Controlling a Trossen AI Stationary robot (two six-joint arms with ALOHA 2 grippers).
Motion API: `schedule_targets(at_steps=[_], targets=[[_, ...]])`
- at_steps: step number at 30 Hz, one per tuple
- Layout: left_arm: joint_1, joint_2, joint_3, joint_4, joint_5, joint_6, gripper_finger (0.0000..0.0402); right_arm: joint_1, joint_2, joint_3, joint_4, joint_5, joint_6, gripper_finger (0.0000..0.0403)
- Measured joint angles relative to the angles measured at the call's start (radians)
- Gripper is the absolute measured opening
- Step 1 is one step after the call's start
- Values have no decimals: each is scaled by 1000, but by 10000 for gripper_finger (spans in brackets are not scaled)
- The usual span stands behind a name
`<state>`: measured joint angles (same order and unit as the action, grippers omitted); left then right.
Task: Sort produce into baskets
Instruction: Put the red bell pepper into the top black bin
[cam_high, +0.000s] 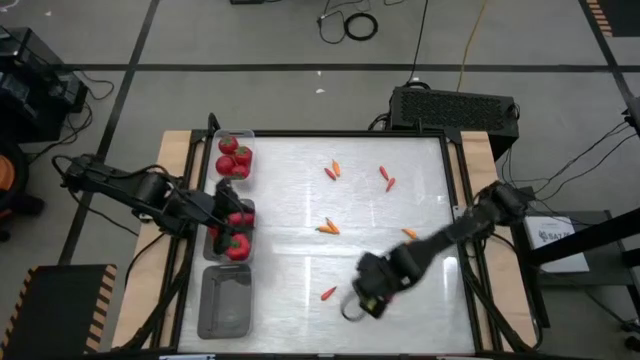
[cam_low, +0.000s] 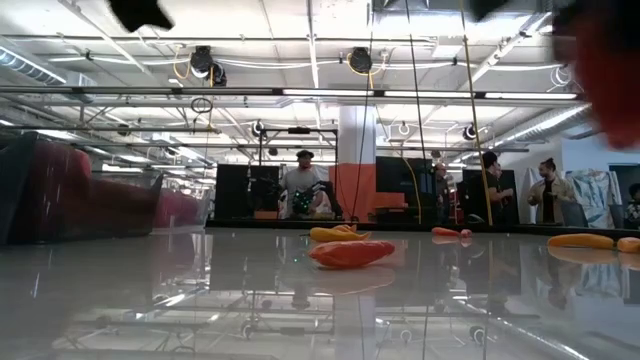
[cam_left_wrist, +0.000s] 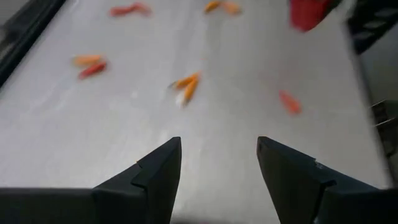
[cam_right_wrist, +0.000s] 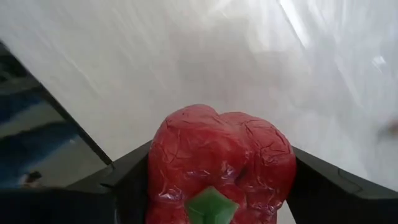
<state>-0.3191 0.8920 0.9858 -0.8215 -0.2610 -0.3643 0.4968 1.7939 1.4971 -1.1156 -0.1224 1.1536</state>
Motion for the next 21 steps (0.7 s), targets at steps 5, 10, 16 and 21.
schedule_targets(at_steps=[5, 10, 16, 21], targets=[[0, -63, -13, -219, -31, -118, 216, -158, 0, 53, 92, 59, -175, 286], [-1, -153, -60, -348, -56, -244, 216, -315, 9, 62, 318, 80, -338, 286], [-1, -296, -98, -365, -186, -274, 216, -447, 89, 62, 705, 74, -462, 286], [-1, -420, -116, -345, -202, -250, 216, -509, 202, 79, 974, 70, -493, 286]])
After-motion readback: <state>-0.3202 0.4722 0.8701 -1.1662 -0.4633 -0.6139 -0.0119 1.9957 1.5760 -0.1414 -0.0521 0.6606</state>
